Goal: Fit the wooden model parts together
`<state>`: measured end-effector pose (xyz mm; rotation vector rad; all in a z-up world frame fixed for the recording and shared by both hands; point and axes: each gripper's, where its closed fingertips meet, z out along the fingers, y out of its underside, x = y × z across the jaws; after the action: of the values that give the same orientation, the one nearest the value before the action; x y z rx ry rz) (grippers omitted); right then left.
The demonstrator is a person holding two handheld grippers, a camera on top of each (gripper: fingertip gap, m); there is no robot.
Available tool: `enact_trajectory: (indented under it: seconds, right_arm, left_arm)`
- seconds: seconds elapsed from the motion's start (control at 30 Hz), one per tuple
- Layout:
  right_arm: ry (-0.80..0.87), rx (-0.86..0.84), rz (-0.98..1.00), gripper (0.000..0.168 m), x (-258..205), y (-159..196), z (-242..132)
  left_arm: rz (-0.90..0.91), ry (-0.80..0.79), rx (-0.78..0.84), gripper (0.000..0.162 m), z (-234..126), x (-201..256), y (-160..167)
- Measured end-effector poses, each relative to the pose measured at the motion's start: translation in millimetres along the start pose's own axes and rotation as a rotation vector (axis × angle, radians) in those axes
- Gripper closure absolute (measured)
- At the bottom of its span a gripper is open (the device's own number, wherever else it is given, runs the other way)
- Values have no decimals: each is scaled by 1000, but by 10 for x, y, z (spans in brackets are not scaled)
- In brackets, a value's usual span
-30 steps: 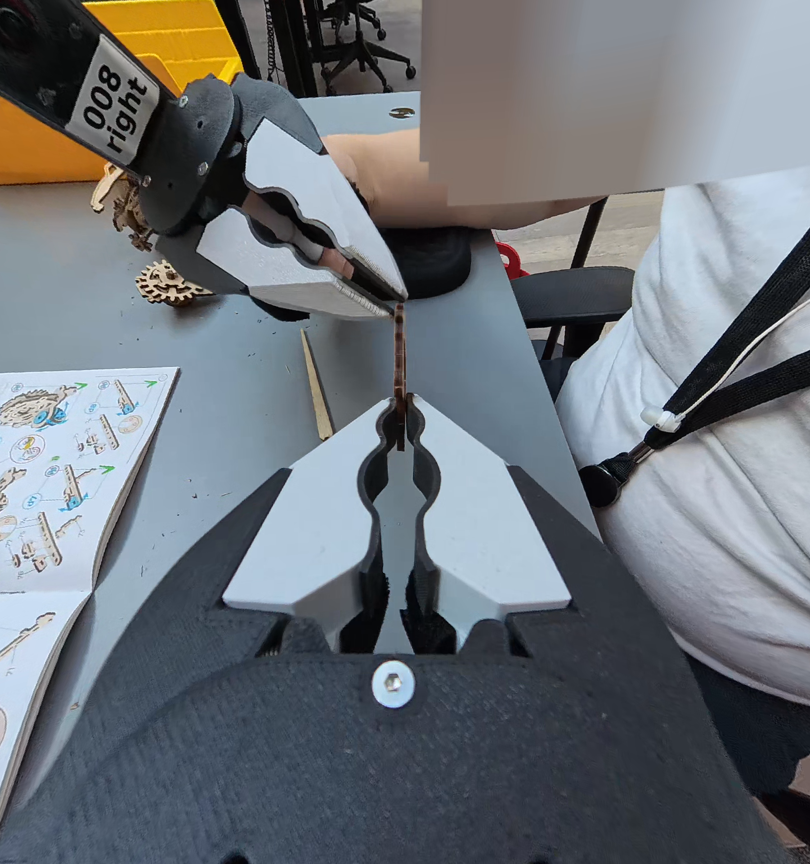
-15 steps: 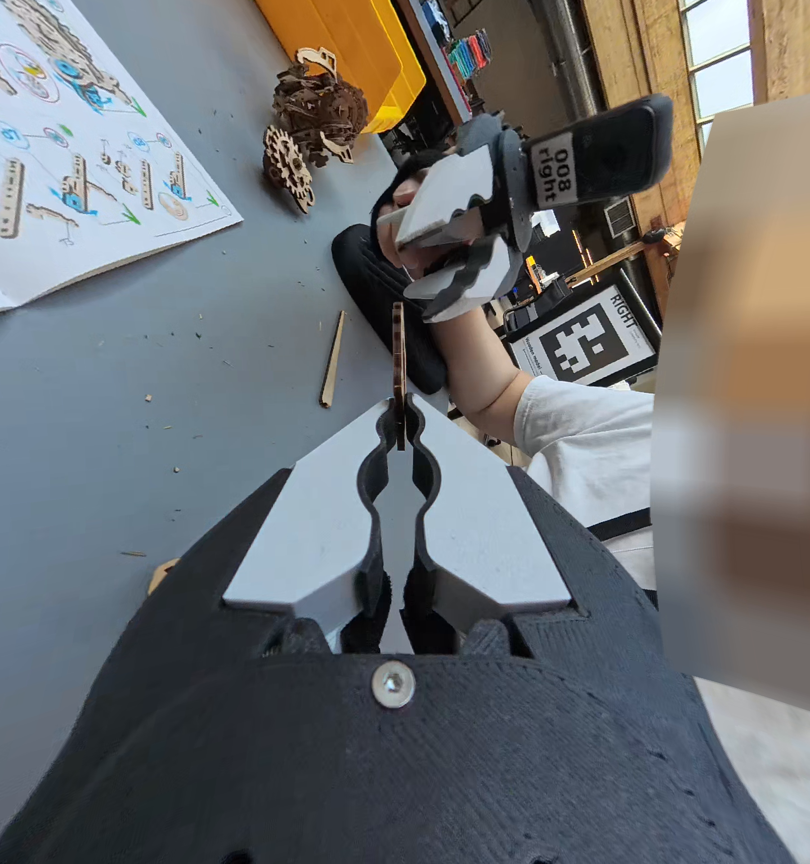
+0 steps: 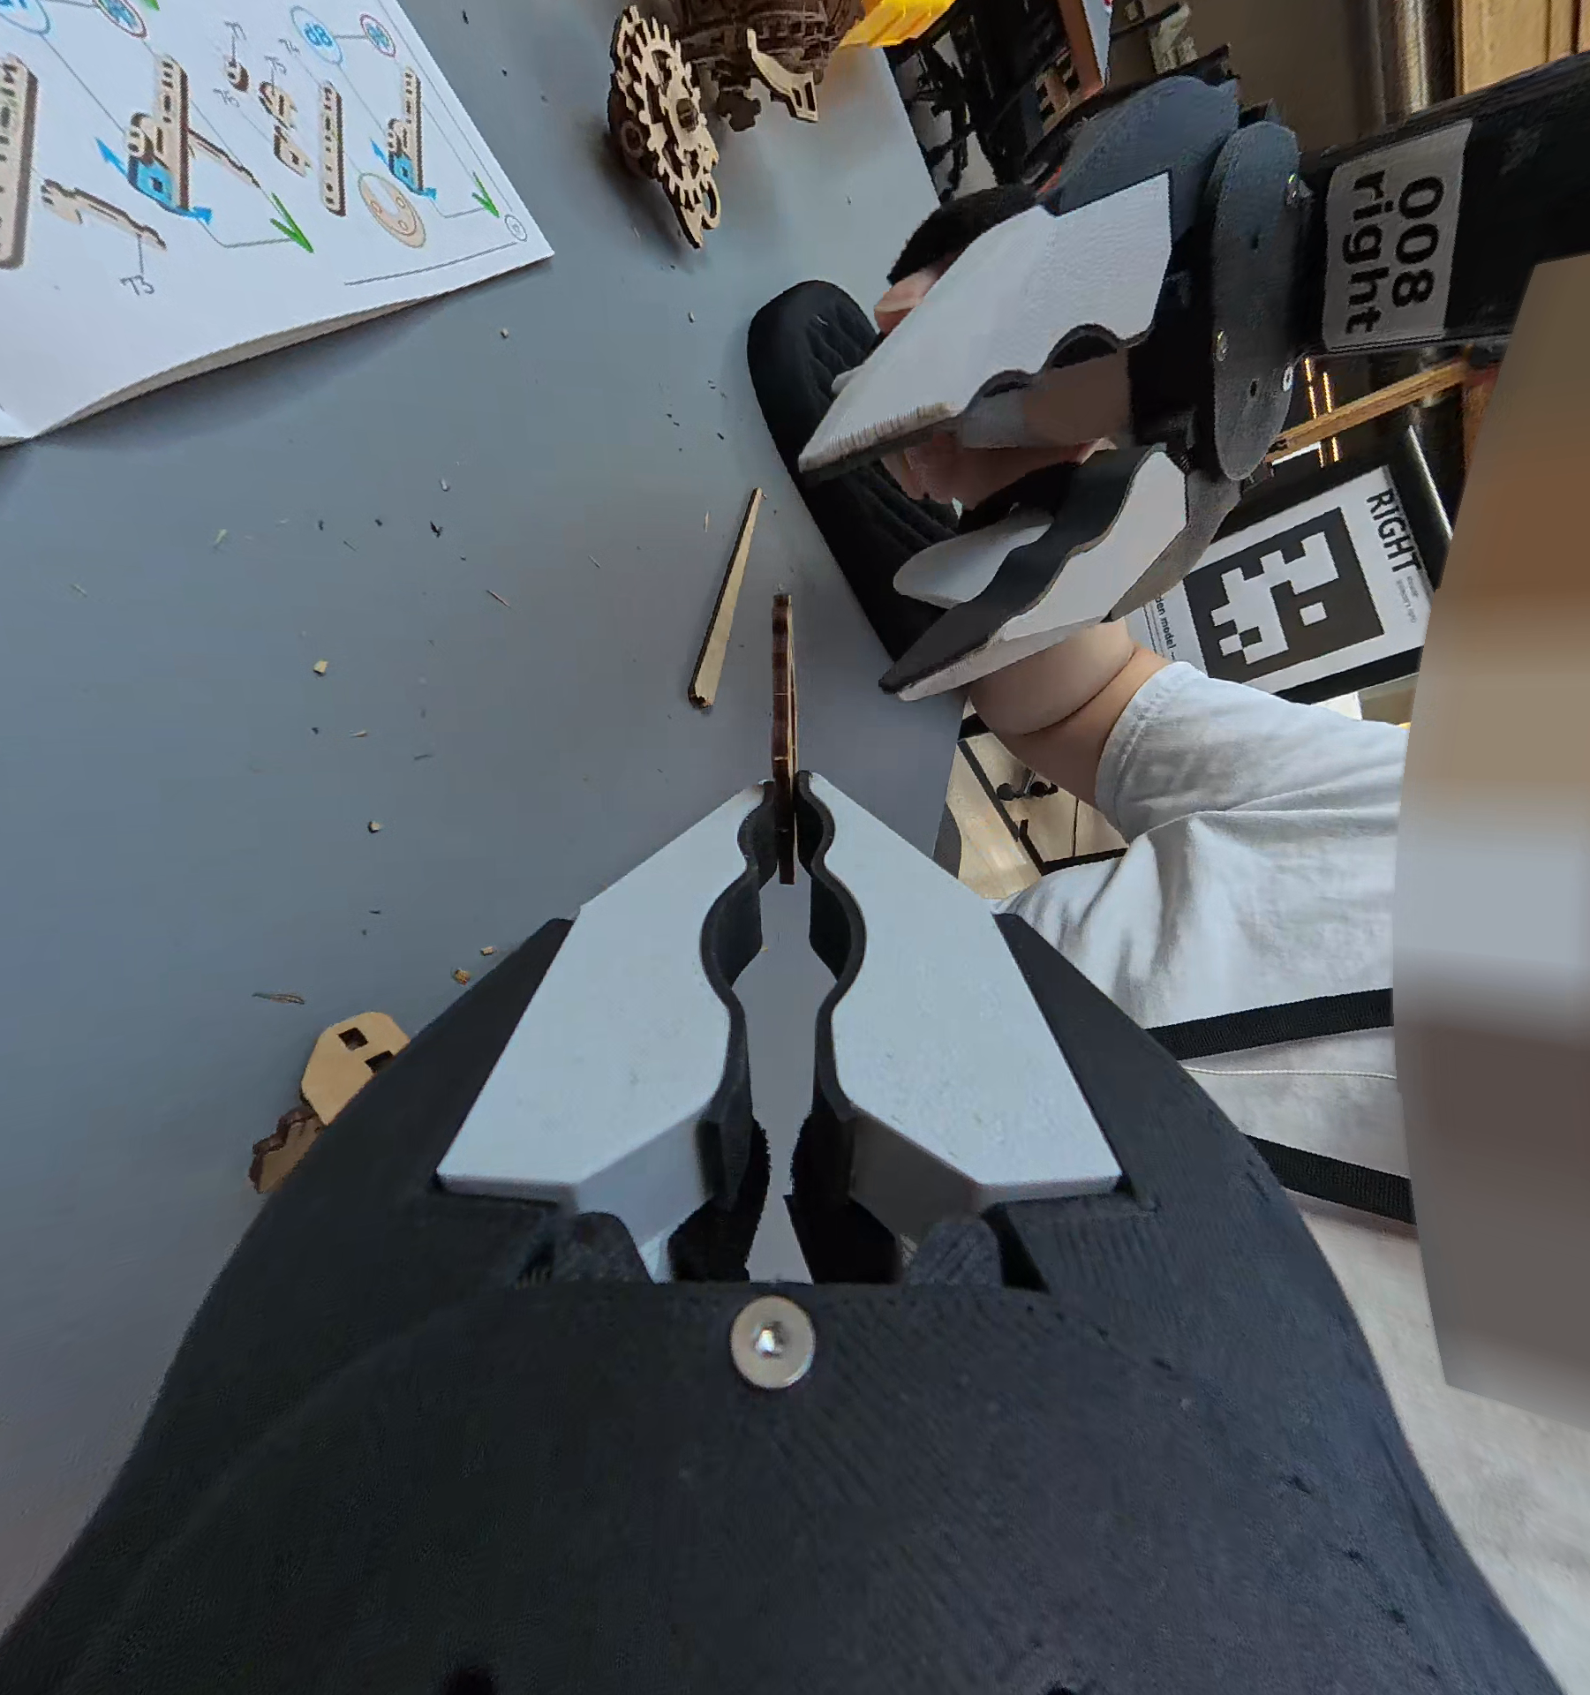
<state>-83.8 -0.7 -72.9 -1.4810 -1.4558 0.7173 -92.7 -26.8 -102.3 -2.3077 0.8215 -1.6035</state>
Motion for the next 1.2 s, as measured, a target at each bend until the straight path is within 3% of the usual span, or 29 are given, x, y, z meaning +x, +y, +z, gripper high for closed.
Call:
enact_trajectory:
  seconds: [0.2,0.4,0.57,0.63,0.7,0.73,0.8,0.83,1.03,1.1,1.2]
  right_arm:
    - [-34,-113,81,140,-40,166,152]
    - [-343,-128,262,146,-356,263,227]
    - [-639,-119,489,146,-548,76,208]
    - [-700,-192,477,165,-580,112,222]
    - [-716,-209,476,167,-556,98,259]
    - [-709,-197,483,167,-517,76,281]
    - [-689,-117,538,167,-403,-19,310]
    - [-692,-69,587,167,-348,-73,302]
    - [-717,46,706,167,-235,-196,247]
    - [-711,68,710,167,-236,-246,281]
    - [-668,130,723,166,-146,-311,330]
  left_arm:
    - [51,-39,-62,162,64,8,65]
    - [184,-83,-178,162,61,14,259]
    - [210,-67,-271,162,8,87,404]
    - [230,-80,-303,162,-28,80,421]
    - [246,-116,-307,162,-75,39,395]
    - [243,-133,-286,161,-107,21,356]
    - [215,-157,-190,134,-204,-17,236]
    - [197,-149,-138,130,-260,-16,195]
    - [124,37,144,144,-405,139,68]
    - [128,73,179,162,-419,167,32]
    - [118,80,234,162,-510,160,-62]
